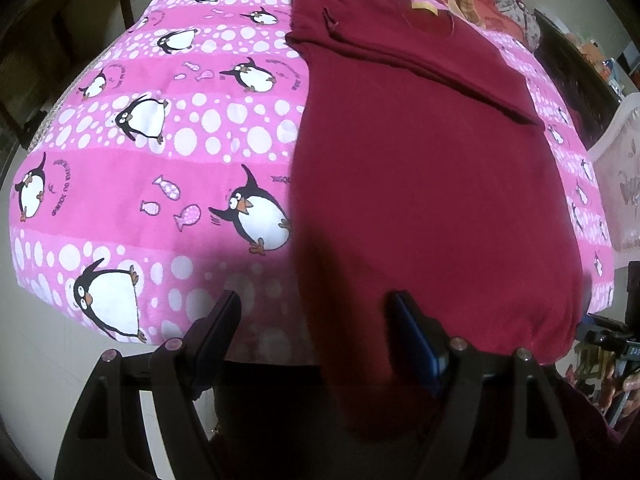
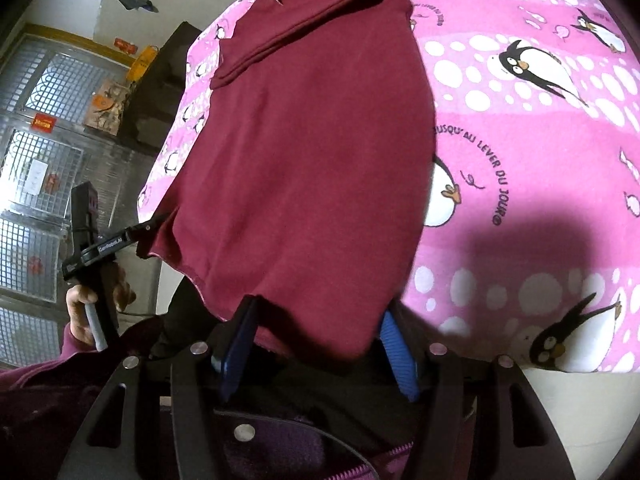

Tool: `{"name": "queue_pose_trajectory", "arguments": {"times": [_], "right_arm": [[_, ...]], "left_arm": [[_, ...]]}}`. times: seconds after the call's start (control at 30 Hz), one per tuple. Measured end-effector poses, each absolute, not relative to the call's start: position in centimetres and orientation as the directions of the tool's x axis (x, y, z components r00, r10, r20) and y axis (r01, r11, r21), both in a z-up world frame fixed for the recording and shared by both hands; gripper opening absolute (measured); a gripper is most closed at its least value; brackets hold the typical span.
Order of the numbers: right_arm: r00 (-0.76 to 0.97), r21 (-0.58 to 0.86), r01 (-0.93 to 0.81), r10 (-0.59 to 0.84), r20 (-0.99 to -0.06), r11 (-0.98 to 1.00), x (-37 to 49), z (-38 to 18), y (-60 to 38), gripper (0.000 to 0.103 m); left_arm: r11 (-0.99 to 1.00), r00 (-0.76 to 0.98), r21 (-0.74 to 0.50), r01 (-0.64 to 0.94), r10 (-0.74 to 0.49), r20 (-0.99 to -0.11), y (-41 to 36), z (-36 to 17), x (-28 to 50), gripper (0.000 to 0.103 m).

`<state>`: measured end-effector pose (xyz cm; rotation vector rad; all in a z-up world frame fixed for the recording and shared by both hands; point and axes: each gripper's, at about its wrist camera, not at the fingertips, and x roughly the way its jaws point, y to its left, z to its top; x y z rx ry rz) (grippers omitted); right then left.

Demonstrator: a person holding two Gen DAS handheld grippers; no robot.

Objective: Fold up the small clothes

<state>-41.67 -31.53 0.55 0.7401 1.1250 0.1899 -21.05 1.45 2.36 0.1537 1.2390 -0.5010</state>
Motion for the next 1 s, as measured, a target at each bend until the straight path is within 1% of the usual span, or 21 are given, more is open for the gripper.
{"name": "queue_pose_trajectory", "arguments": {"times": [0.13,0.2,0.23,0.27,0.3,0.33,0.37,0.4,0.43,0.47,0.57,0.63,0.7,0.83,0.87,0.9,0.93,0.97,1.0], "right_arm": [[0.444,0.606,0.210,0.477,-0.758,0.767,-41.7,0.9,-31.2,0.066],[0.435,0.590,0.193,0.471,-0.768,0.784,-41.5,1.1,-30.8,0.063],[0.429,0.583,0.179,0.470,-0.771,0.793,-41.4,1.2,-30.6,0.056],[0.424,0.571,0.164,0.465,-0.777,0.804,-41.3,1.5,-30.3,0.046],[0.424,0.558,0.153,0.456,-0.783,0.816,-41.2,1.7,-30.1,0.041],[0.425,0.552,0.145,0.452,-0.784,0.821,-41.0,1.9,-30.0,0.032],[0.431,0.552,0.137,0.453,-0.781,0.822,-40.8,2.2,-30.1,0.026],[0.433,0.554,0.130,0.456,-0.778,0.822,-40.7,2.4,-30.1,0.025],[0.435,0.554,0.119,0.458,-0.775,0.824,-40.4,2.7,-30.1,0.022],[0.440,0.554,0.112,0.459,-0.772,0.825,-40.3,2.9,-30.1,0.020],[0.469,0.571,0.080,0.474,-0.745,0.817,-39.8,4.0,-30.4,0.019],[0.485,0.579,0.068,0.480,-0.731,0.813,-39.5,4.5,-30.4,0.018],[0.493,0.584,0.056,0.486,-0.721,0.810,-39.3,4.6,-30.4,0.018],[0.451,0.588,0.058,0.504,-0.736,0.807,-39.1,3.2,-30.2,0.018],[0.444,0.597,0.065,0.513,-0.735,0.800,-39.2,2.7,-30.3,0.021],[0.437,0.607,0.078,0.520,-0.734,0.791,-39.3,2.3,-30.4,0.021],[0.433,0.617,0.094,0.526,-0.732,0.781,-39.3,1.8,-30.7,0.021],[0.430,0.625,0.104,0.531,-0.730,0.774,-39.4,1.5,-30.9,0.022],[0.427,0.632,0.116,0.536,-0.728,0.766,-39.4,1.1,-31.0,0.022]], "left_arm": [[0.875,0.230,-0.153,0.460,-0.284,-0.931,1.3,2.4,-21.2,0.076],[0.870,0.218,-0.160,0.467,-0.288,-0.933,1.3,2.4,-21.3,0.076],[0.867,0.212,-0.162,0.471,-0.290,-0.933,1.2,2.4,-21.4,0.076],[0.866,0.210,-0.160,0.475,-0.288,-0.934,1.2,2.4,-21.4,0.076],[0.864,0.210,-0.155,0.479,-0.284,-0.936,1.2,2.4,-21.5,0.076],[0.860,0.209,-0.155,0.486,-0.286,-0.935,1.1,2.4,-21.5,0.070],[0.853,0.202,-0.160,0.497,-0.293,-0.935,1.0,2.5,-21.6,0.061],[0.847,0.192,-0.165,0.505,-0.297,-0.935,0.9,2.5,-21.6,0.054],[0.842,0.183,-0.169,0.512,-0.299,-0.936,0.8,2.5,-21.7,0.042],[0.838,0.176,-0.170,0.519,-0.300,-0.938,0.6,2.6,-21.7,0.031],[0.826,0.179,-0.150,0.544,-0.289,-0.941,0.1,2.7,-21.9,0.019],[0.824,0.182,-0.148,0.546,-0.289,-0.940,0.0,2.9,-21.9,0.014],[0.823,0.173,-0.159,0.545,-0.296,-0.939,0.1,3.0,-21.8,0.014],[0.837,0.143,-0.169,0.521,-0.281,-0.949,0.5,2.4,-21.5,0.015],[0.840,0.138,-0.171,0.515,-0.279,-0.950,0.6,2.2,-21.5,0.017],[0.843,0.138,-0.167,0.512,-0.273,-0.952,0.7,2.1,-21.5,0.019],[0.845,0.137,-0.163,0.508,-0.267,-0.954,0.7,2.0,-21.6,0.026],[0.847,0.137,-0.164,0.506,-0.267,-0.954,0.8,1.9,-21.6,0.030],[0.848,0.134,-0.169,0.502,-0.269,-0.954,0.8,1.8,-21.7,0.031]]}}
